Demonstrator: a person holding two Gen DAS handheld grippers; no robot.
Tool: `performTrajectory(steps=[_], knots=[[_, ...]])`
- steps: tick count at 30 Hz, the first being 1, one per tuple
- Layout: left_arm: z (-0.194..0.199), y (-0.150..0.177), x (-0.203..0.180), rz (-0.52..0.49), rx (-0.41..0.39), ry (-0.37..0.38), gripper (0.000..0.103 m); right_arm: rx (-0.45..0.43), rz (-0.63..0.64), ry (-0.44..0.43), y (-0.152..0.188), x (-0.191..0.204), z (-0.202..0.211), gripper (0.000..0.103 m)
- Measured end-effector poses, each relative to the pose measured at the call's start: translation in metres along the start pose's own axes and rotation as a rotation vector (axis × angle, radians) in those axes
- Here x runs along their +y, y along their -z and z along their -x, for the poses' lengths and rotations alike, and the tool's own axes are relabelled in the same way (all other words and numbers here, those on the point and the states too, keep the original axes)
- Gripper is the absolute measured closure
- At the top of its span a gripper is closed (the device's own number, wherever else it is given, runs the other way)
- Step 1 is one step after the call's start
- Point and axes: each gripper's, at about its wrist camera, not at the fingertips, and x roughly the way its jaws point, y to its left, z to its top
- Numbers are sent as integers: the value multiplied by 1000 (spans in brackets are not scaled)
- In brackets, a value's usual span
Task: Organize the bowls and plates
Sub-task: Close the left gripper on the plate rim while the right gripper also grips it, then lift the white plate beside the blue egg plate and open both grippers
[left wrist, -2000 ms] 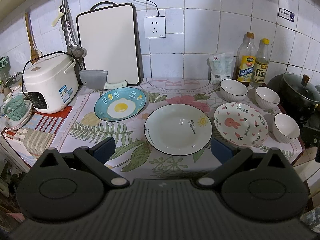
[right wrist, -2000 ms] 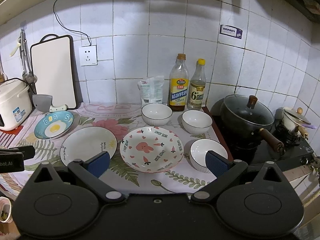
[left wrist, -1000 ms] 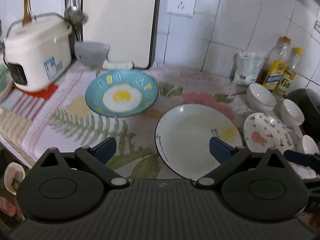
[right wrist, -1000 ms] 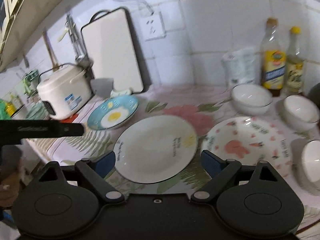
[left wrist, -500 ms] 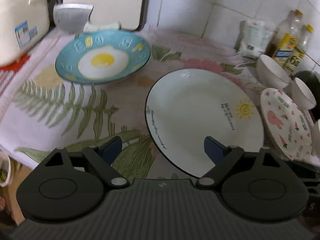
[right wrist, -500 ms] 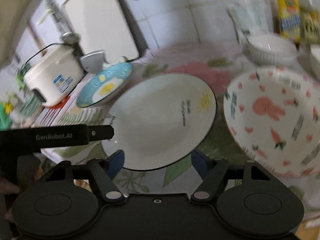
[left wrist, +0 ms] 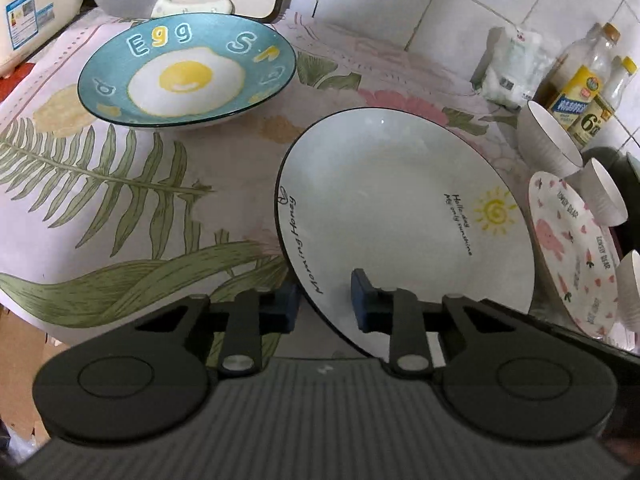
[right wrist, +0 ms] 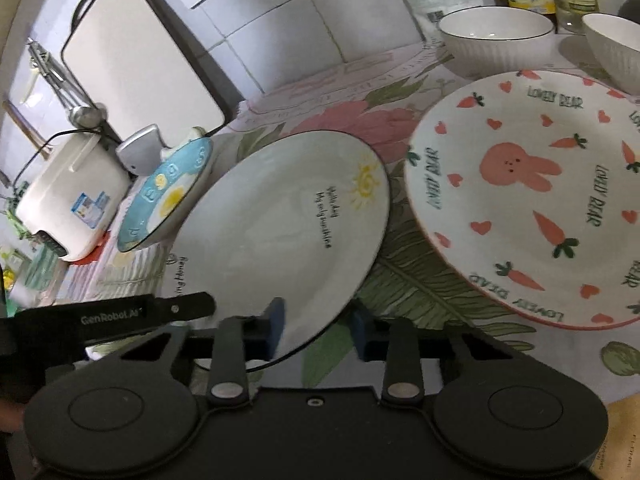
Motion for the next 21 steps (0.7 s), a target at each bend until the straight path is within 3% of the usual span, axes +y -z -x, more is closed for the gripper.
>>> performTrajectory(steps=[5,14,21], knots=[[3,5,-10,-43,-13,-41,78,11,56,10,-3,4,1,77],[19,11,-11,7,24,-32,78,18,88,-11,-7,6,15,77],[39,-1,-24,-38,-34,-42,78,-11,111,-16,-18,13,29,77]])
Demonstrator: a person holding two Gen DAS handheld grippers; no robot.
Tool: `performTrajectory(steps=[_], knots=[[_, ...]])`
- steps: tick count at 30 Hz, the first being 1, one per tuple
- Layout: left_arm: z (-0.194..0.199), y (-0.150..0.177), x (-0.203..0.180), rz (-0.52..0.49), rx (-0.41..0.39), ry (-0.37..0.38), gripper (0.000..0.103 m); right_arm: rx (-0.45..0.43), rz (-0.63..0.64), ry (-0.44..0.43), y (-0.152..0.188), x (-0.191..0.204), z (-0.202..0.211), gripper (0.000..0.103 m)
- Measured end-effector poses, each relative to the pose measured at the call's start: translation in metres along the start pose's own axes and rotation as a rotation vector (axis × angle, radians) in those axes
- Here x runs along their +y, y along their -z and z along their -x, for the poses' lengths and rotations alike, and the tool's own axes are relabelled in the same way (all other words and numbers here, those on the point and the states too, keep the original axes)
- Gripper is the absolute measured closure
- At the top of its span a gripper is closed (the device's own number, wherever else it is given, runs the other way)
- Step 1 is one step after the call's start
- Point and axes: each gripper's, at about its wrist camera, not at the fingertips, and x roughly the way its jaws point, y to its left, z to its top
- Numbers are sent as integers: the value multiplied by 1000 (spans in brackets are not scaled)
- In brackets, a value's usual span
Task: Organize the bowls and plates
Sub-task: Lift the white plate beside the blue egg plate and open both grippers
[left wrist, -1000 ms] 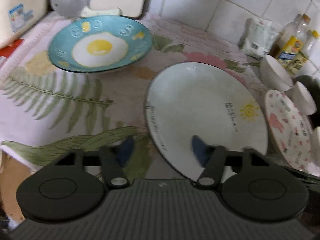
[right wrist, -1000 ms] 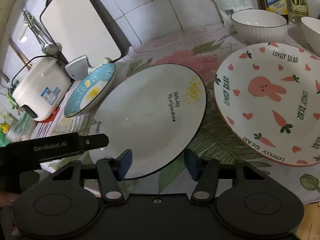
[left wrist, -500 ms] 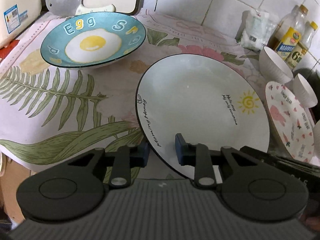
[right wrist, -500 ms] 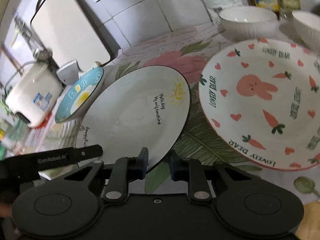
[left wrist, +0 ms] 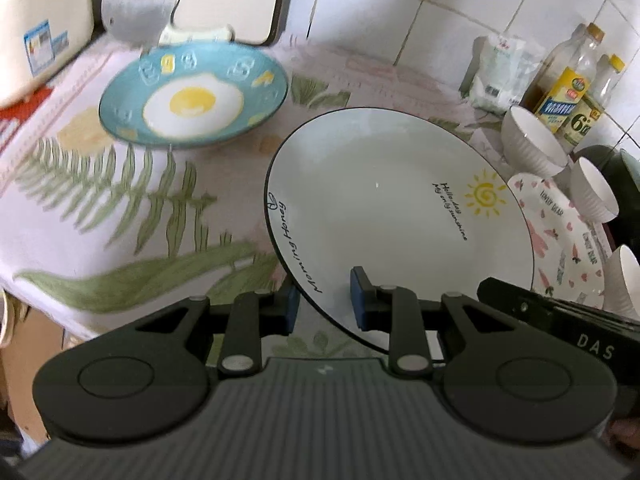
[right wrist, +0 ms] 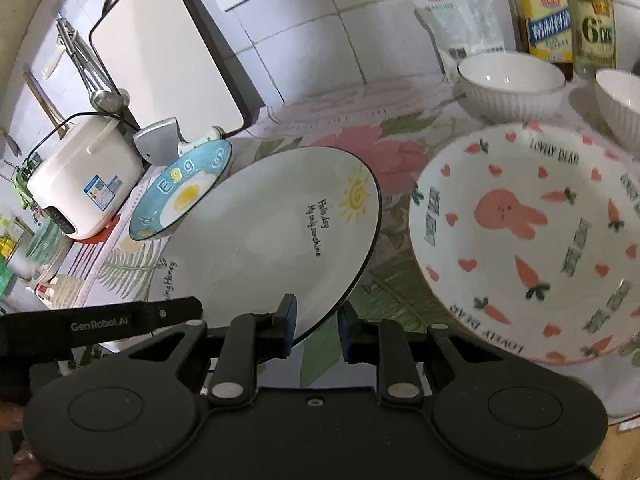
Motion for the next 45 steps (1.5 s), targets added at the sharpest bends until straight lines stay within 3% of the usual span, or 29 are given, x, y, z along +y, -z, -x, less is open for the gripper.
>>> performTrajectory(steps=[10,21,32,45], knots=[[7,-50,-25,-80,-79,9,78,-6,14,-4,-59,-5,8,77],[-29,-97,-30,-58,-125,15,78,-23,20,-13,-113,-21,-17,77],[-76,-122,-32,-5,-82,12,78,48,44,8,-148,-40,-60,77],[-123,-126,-37,35,-18,-26,78,92,77,59,-157,-61,-114,77]])
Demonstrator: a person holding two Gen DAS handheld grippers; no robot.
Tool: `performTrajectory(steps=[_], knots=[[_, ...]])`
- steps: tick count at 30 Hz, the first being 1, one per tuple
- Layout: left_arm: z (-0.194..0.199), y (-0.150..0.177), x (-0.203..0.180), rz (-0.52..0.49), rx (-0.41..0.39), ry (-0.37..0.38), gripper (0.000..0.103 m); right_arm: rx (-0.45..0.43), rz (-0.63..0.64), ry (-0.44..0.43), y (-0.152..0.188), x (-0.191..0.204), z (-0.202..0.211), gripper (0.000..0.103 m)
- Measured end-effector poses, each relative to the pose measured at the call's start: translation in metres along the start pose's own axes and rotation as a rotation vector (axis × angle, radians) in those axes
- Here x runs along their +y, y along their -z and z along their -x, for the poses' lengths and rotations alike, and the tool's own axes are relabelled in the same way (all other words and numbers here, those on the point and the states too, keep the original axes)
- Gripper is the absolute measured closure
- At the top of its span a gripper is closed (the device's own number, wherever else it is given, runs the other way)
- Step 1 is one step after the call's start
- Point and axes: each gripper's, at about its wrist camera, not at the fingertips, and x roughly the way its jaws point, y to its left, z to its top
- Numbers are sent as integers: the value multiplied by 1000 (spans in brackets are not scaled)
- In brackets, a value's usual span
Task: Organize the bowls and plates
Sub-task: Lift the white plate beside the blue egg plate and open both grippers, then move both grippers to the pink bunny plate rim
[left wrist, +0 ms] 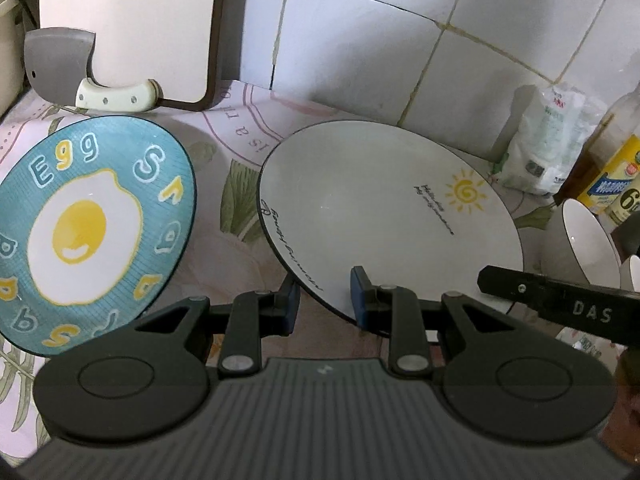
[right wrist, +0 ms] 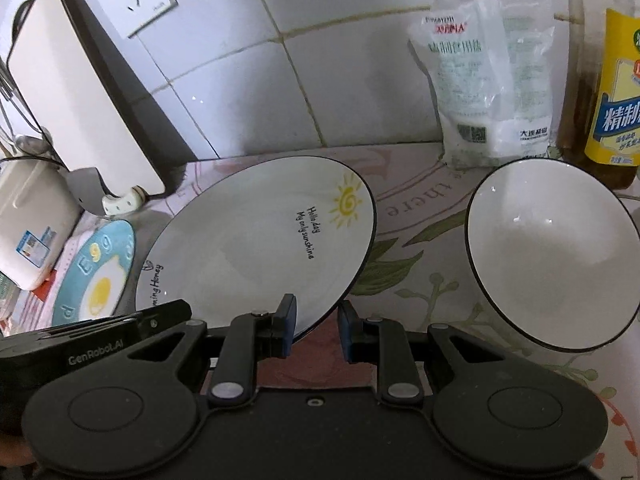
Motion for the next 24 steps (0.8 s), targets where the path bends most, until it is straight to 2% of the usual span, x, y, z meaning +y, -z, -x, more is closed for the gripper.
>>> performTrajectory(steps=[8,11,12,13,15,22,24], knots=[[-8,1,2,48,58,-12,78,22,-12,27,6,3,-8,74],[2,-2,-3,14,68,-42,75,23,-9,25,7,4,0,72],[7,-3,-4,0,68,-47,70,13,12,36,8,8,4,71],[12,-4,-5,-13,69,-54,61,0,25,47,9,10,10,71],[24,-5,-6,-36,80,-58,51,-24,38,36,13,14,25,70],[83,-6,-22,-143,44,-25,42,-110,78,-23,27,26,91,70],[101,-6,-27,-162,30,-5,41,-136,93,-30,32,30,112,66]])
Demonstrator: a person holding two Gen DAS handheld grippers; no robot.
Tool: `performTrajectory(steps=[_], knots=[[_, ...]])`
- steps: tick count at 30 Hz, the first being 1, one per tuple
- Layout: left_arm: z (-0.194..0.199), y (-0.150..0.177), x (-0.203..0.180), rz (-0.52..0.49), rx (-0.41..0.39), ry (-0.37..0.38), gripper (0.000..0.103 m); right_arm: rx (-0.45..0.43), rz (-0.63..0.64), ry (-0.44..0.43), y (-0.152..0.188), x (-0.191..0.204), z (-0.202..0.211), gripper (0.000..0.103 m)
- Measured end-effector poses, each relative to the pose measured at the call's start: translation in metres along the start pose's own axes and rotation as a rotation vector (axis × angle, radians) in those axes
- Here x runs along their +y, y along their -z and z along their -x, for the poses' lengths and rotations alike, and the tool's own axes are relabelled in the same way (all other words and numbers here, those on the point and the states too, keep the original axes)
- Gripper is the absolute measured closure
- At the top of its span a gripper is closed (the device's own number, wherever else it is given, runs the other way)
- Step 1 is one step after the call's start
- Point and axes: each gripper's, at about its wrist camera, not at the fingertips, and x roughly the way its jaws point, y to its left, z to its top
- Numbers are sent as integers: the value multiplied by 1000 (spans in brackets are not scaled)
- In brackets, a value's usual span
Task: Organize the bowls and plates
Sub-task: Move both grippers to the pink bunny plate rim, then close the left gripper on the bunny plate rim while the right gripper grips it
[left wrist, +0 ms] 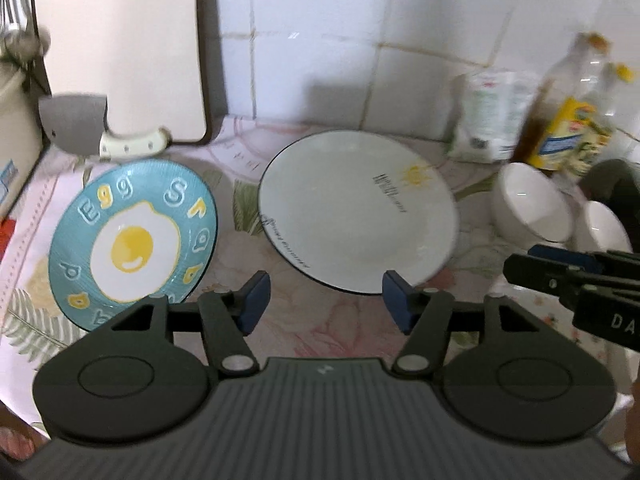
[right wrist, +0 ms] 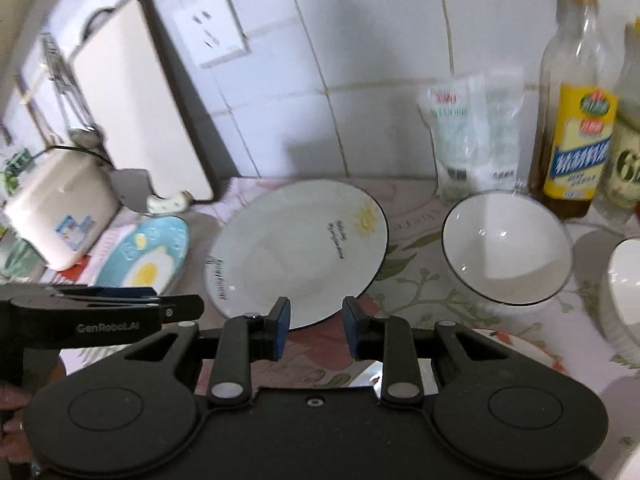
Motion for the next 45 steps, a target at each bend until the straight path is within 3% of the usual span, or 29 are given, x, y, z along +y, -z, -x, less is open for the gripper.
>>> performTrajectory(steps=[11,22,29,37,40,45], knots=[[96,9,-46,-163,-64,76,35,-130,87,-30,18,12,113,53],[121,43,-99,-270,-39,131,28,-200,99,11,65,-7,189,42],[113,69,-123,-355,14,122,24,-193,86,18,90,-23,208,39],[87,87,-135,-366,77,101,21,-191,78,39,124,-31,209,35],[79,92,-138,-353,75,106,21,-203,100,70,138,-34,201,35],[65,100,-136,-303,1,126,21,-235,72,88,159,-51,179,35]])
